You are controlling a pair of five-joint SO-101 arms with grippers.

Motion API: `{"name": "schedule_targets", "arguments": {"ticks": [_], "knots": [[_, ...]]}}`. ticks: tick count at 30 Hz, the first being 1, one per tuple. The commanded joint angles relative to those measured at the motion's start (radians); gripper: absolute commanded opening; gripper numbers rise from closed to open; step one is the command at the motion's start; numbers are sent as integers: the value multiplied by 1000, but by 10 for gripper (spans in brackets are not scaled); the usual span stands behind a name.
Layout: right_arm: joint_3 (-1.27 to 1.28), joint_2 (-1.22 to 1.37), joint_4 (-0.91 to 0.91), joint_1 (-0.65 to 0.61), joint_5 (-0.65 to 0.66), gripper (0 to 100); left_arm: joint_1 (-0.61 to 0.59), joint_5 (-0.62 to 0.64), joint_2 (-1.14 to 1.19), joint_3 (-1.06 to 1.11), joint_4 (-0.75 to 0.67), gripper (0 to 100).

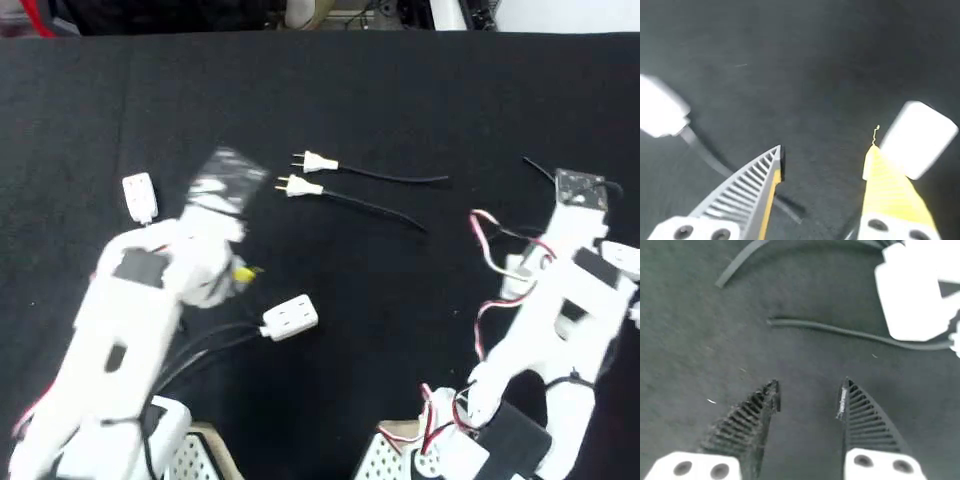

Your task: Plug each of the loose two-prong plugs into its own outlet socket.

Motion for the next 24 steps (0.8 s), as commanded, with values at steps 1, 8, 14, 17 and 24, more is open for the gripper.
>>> {"name": "schedule_targets", "arguments": {"ticks": [1,8,14,17,24], "knots": [[-79,-22,-9,-146,-127,186,-232,109,-218,90,-12,265],[-183,-18,-18,-503,-411,187,-506,127,-454,302,-12,264],[-358,177,-75,-727,-647,187,-602,84,-684,493,-9,263],[-486,366,-83,-769,-772,188,-647,78,-829,593,-5,264],[-707,702,-74,-845,-1013,185,-702,9,-1117,756,51,264]]}}
